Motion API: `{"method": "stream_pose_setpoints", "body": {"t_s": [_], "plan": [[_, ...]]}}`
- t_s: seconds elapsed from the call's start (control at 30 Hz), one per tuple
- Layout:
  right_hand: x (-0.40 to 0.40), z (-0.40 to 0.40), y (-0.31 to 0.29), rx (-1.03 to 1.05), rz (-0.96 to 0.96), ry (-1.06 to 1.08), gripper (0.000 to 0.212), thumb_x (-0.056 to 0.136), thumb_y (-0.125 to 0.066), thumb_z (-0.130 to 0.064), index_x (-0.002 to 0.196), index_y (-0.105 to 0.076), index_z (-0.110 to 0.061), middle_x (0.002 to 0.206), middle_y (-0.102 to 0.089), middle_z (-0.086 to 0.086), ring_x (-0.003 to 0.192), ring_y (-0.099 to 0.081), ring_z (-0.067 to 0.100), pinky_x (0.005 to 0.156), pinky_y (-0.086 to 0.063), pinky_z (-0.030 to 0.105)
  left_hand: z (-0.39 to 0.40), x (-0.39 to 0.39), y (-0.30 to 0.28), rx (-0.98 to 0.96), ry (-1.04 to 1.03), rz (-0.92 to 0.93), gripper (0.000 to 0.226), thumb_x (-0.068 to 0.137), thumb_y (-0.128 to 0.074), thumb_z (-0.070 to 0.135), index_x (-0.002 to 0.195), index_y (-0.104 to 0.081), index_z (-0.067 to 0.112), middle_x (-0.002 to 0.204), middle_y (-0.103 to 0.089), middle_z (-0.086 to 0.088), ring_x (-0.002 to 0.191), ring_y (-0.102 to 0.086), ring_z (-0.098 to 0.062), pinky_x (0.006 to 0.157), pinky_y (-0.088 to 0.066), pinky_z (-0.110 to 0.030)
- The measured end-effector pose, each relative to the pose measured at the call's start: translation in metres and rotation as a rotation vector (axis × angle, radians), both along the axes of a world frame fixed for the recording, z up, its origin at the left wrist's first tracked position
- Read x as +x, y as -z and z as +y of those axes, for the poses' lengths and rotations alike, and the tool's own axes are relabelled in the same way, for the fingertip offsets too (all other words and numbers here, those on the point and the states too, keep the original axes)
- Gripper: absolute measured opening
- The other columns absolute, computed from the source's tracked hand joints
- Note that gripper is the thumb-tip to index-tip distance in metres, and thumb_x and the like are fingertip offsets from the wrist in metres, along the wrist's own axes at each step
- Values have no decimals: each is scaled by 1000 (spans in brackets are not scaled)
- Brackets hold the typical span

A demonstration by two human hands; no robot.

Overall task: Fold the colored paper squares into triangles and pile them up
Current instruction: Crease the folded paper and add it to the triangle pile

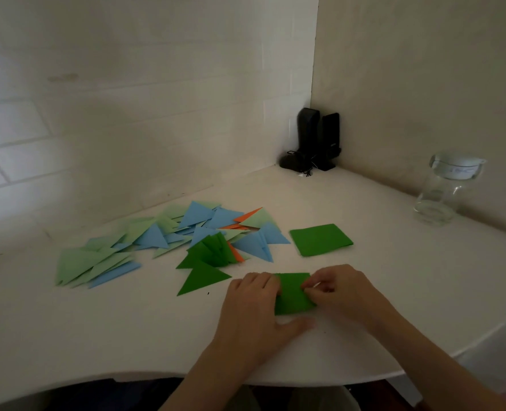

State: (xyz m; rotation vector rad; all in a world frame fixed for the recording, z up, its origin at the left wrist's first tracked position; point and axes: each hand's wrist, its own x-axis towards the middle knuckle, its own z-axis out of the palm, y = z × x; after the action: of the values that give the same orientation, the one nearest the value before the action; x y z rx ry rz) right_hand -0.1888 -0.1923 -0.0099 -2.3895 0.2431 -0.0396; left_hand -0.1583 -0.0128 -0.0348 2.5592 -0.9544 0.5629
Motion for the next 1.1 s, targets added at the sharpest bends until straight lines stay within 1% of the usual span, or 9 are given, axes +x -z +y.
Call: {"method": "stream_pose_setpoints", "body": {"t_s": [0.1,0.2,0.27,0.33,0.4,0.53,0.73,0.97,1.1], "plan": [[-3,4,-1,-1,18,-10,15,80,-68,-28,94,-74,-26,57,-59,-19,58,-53,-4,53,-38,4,-1,0,6,-51,-4,-18,41,73,-52,64,76,-59,23,78,-59,9,74,-50,-12,62,-44,-27],[-10,7,-12,123,56,-70,23,81,-69,-35,102,-72,-25,78,-69,-12,73,-62,1,67,-44,11,1,6,14,-55,35,-57,23,78,-50,40,76,-66,23,82,-65,9,76,-49,-9,66,-43,-24],[-16,7,-21,26,136,-203,39,75,-72,-45,112,-65,-32,88,-64,-12,75,-57,-1,71,-42,10,5,12,18,-76,76,-98,24,79,-48,30,76,-71,24,84,-69,9,76,-52,-8,69,-37,-22],[-14,5,-21,-255,143,-245,52,68,-74,-55,115,-59,-40,92,-55,-8,74,-48,0,70,-38,13,10,16,18,-73,97,-113,29,80,-46,31,77,-75,27,87,-71,11,75,-59,-8,70,-35,-21],[-8,5,-15,-375,75,-206,50,68,-70,-60,113,-63,-40,92,-51,-4,78,-46,8,71,-38,21,14,18,16,-64,105,-89,31,82,-45,36,79,-75,30,91,-71,15,78,-60,-8,71,-32,-23],[-5,8,3,-262,-102,-105,24,81,-62,-51,97,-73,-36,85,-57,-3,74,-53,10,71,-45,27,23,21,14,-186,58,45,26,81,-53,47,74,-72,31,91,-70,18,84,-57,-7,74,-30,-24],[0,7,7,-170,-149,54,25,75,-67,-54,74,-70,-29,72,-56,-9,65,-52,4,57,-36,15,21,16,13,-309,-150,122,16,67,-81,38,67,-67,28,82,-63,14,85,-49,-14,75,-43,-32],[13,14,11,-312,-65,103,38,71,-58,-69,70,-57,-31,76,-52,-11,69,-52,4,58,-41,21,6,21,15,-208,-262,83,40,72,-49,63,62,-62,27,78,-52,8,83,-47,-14,68,-42,-28],[10,19,12,-434,-65,121,46,72,-49,-76,75,-55,-31,80,-47,-12,71,-49,4,57,-38,20,8,25,18,-215,-241,86,30,71,-62,56,63,-60,28,81,-49,8,83,-48,-15,67,-43,-29]]}}
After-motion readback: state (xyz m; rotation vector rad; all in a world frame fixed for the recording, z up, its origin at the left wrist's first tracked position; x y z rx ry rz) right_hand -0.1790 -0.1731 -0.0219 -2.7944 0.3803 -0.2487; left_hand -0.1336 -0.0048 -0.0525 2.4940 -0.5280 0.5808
